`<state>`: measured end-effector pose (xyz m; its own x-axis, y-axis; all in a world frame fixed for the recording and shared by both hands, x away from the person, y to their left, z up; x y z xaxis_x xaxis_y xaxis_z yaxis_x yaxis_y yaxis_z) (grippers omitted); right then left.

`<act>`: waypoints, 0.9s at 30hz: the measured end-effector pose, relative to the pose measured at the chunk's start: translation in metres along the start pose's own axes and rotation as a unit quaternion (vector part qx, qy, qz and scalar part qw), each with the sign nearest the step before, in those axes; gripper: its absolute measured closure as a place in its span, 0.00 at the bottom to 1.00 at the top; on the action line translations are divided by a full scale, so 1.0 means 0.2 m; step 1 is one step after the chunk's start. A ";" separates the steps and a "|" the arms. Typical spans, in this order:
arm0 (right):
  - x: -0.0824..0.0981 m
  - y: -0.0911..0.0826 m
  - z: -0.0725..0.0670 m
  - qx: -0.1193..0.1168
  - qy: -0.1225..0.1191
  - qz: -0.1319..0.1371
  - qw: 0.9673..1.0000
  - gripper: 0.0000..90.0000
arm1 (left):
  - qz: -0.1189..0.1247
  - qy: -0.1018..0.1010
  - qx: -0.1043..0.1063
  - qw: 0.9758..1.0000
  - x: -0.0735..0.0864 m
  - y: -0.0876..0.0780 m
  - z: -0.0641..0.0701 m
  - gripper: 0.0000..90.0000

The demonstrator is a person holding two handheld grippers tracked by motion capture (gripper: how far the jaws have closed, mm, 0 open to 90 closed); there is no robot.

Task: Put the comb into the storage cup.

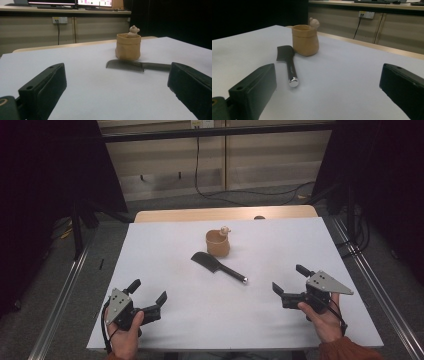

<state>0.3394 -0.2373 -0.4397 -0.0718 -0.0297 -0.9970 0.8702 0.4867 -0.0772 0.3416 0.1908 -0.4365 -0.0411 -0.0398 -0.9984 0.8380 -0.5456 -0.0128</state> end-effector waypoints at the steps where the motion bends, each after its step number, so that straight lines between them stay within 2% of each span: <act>1: 0.00 0.02 0.00 -0.005 0.003 -0.004 1.000 0.00 | 0.003 0.000 0.001 1.000 0.00 0.00 0.00 0.02; 3: 0.00 0.03 0.00 -0.005 0.005 -0.005 1.000 0.00 | 0.007 0.000 0.004 1.000 -0.01 0.00 0.01 0.02; 5: 0.00 0.05 0.00 -0.014 0.017 -0.008 1.000 0.00 | 0.008 0.003 0.004 1.000 -0.01 0.00 0.01 0.02; 10: -0.01 0.08 -0.01 -0.023 0.012 -0.008 1.000 0.01 | 0.008 0.003 0.005 1.000 -0.01 0.00 0.02 0.02; 11: -0.02 0.09 -0.01 -0.025 0.011 -0.008 1.000 0.01 | 0.007 0.010 0.005 1.000 -0.01 0.00 0.02 0.02; 13: -0.02 0.10 -0.01 -0.027 0.011 -0.008 1.000 0.01 | 0.009 0.006 0.010 1.000 -0.02 0.00 0.02 0.02; 20: -0.03 0.16 -0.03 -0.040 0.011 -0.028 0.999 0.02 | 0.008 0.008 0.013 1.000 -0.01 0.01 0.02 0.02; 22: -0.04 0.17 -0.03 -0.045 0.013 -0.033 0.998 0.02 | 0.007 0.000 0.013 1.000 -0.01 0.00 0.02 0.02; 27: -0.04 0.20 -0.05 -0.058 0.017 -0.047 0.997 0.03 | 0.007 0.001 0.016 1.000 -0.02 0.00 0.03 0.02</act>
<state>0.3696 -0.2101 -0.4350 -0.1680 -0.0515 -0.9844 0.7969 0.5808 -0.1664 0.3386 0.1859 -0.4318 -0.0281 -0.0463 -0.9985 0.8209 -0.5711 0.0034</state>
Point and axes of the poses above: each handheld gripper's, and its own axes: y roughly forward along the jaws, x roughly out of its underside, z roughly to its right, the point moved 6 cm from there along y, roughly forward along the jaws, and after that the axes turned 10 degrees about z, right-handed, at the moved point
